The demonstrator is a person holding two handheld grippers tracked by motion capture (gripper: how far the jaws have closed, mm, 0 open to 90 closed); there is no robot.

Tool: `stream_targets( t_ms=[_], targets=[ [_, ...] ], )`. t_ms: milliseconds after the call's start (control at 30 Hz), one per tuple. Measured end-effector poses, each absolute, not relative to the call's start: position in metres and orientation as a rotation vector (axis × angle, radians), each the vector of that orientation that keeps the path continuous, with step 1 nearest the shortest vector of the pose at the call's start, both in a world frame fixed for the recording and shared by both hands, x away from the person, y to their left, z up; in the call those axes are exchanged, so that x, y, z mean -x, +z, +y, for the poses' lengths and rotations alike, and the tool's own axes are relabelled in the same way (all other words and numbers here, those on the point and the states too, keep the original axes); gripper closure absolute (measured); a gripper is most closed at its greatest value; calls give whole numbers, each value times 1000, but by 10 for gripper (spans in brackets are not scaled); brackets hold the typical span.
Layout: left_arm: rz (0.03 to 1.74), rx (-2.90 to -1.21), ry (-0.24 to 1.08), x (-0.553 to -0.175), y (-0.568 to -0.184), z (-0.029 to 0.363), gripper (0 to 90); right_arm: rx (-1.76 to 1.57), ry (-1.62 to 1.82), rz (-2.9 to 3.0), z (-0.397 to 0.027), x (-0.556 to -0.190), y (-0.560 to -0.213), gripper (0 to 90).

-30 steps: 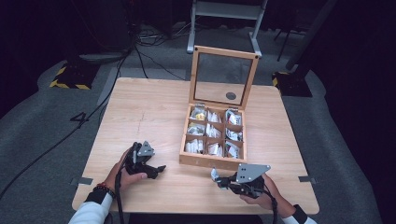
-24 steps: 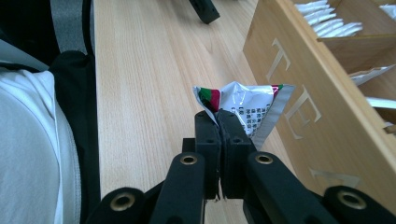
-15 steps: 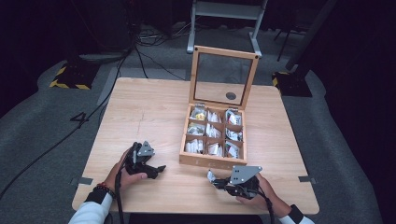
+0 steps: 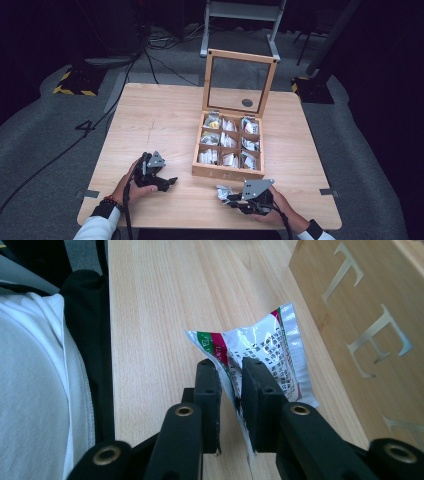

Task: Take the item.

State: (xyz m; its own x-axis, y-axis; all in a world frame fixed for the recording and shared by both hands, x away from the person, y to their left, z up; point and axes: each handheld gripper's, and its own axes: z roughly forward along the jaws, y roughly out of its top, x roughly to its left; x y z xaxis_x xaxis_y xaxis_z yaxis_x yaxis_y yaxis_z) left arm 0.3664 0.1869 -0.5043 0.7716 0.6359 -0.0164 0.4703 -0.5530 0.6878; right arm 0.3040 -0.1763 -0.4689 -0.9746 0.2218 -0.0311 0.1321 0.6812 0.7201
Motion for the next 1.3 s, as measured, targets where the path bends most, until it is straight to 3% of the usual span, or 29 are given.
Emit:
stream_targets(
  t_ms=[333, 867, 1300],
  targets=[
    [821, -2261, 306, -366, -504, 187, 145, -298, 1129, 2840, -173, -305, -477, 558],
    [820, -2262, 306, -366, -504, 187, 145, -324, 1154, 2822, -175, -305, -472, 322],
    [834, -2259, 312, -367, -504, 186, 135, -385, 1235, 2661, -198, -315, -442, 308]
  ],
)
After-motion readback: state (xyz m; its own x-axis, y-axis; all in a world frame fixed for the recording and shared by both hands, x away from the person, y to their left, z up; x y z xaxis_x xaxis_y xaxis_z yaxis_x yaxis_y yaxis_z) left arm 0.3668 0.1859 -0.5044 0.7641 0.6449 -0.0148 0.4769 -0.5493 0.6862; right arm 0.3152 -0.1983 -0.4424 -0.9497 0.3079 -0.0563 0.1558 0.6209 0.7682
